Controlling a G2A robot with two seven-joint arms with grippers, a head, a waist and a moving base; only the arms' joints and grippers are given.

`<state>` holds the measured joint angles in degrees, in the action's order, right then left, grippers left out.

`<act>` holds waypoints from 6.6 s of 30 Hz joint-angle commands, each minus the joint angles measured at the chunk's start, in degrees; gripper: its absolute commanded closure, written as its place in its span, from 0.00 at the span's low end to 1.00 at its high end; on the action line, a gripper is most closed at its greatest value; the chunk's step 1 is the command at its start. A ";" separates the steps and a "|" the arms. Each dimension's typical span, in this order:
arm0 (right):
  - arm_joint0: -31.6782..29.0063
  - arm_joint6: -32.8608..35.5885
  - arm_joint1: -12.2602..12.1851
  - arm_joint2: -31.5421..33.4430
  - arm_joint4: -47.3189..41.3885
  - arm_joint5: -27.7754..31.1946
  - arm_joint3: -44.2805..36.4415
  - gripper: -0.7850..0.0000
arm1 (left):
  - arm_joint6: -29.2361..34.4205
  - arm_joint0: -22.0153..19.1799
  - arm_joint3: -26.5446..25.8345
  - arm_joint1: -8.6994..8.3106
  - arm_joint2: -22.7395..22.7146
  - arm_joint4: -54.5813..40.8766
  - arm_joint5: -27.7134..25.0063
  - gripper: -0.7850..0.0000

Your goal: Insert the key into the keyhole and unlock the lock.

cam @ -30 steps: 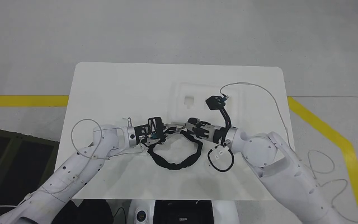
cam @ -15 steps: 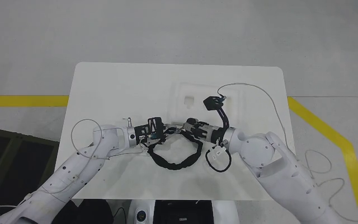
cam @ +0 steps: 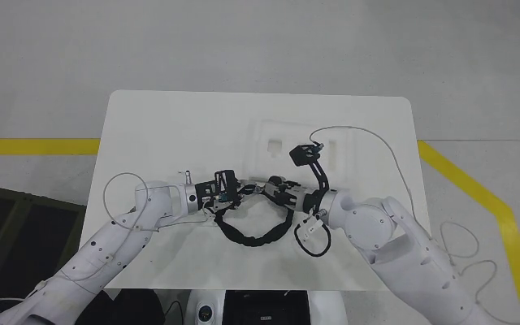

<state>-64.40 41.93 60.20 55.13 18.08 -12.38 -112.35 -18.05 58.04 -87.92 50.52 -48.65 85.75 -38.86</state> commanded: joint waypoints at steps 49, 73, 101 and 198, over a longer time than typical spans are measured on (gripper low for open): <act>2.89 2.23 2.87 -3.17 3.58 -2.44 2.80 0.77 | 0.00 0.00 0.00 0.00 0.00 0.00 0.00 1.00; -2.34 8.02 1.50 5.46 1.94 -1.93 -3.93 0.76 | 0.00 0.00 0.00 0.00 0.00 0.00 0.00 1.00; -0.65 6.63 2.22 4.11 0.75 -0.56 -0.86 1.00 | 0.00 0.00 0.00 0.00 0.00 0.00 0.00 1.00; 0.44 12.16 1.97 7.40 0.89 1.07 -3.29 1.00 | 0.00 0.00 0.00 0.00 0.00 0.00 0.00 1.00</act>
<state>-63.85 53.89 62.24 62.14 18.79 -11.12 -115.31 -18.05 58.04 -87.92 50.52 -48.65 85.75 -38.86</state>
